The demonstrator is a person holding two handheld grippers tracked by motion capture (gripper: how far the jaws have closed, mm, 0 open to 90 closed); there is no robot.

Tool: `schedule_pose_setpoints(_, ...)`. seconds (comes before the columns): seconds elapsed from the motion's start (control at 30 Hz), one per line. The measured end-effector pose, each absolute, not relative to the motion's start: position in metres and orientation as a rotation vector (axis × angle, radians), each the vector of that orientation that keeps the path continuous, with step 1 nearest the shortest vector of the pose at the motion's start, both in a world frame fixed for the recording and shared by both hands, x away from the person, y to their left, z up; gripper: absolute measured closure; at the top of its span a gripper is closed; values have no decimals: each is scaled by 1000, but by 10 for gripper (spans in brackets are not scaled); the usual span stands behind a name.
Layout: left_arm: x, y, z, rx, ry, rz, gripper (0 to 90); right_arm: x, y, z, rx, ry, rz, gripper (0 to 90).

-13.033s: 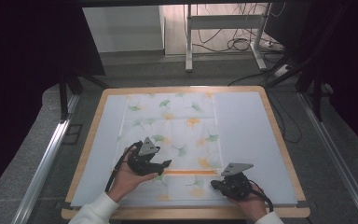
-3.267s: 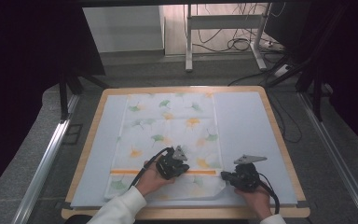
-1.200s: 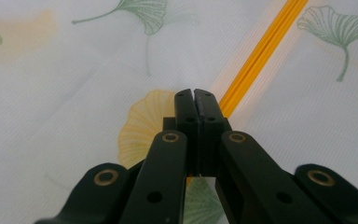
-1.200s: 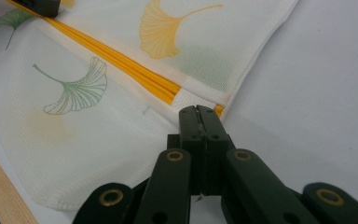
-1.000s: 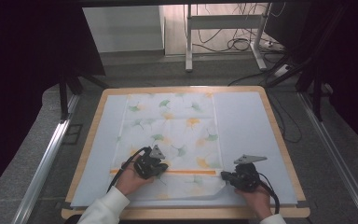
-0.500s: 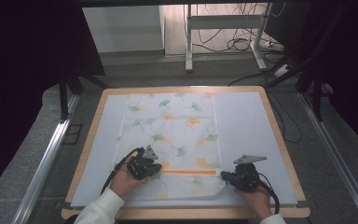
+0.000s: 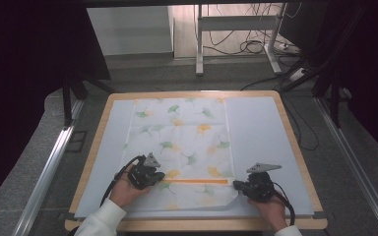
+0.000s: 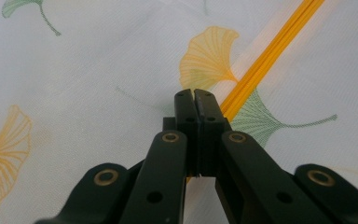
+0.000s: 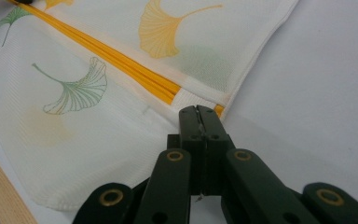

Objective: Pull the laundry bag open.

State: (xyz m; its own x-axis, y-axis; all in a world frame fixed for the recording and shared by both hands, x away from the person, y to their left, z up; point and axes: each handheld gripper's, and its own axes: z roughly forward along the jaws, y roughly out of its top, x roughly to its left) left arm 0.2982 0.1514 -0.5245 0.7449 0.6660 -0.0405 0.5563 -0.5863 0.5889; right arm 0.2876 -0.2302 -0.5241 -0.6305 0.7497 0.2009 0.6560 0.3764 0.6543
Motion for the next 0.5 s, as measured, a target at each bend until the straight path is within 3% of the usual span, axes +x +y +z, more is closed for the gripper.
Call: schedule_pose_setpoints(0.5,297,169,-525,2338,962,238,900,288,-231,-524,1279,2497,1098,897)
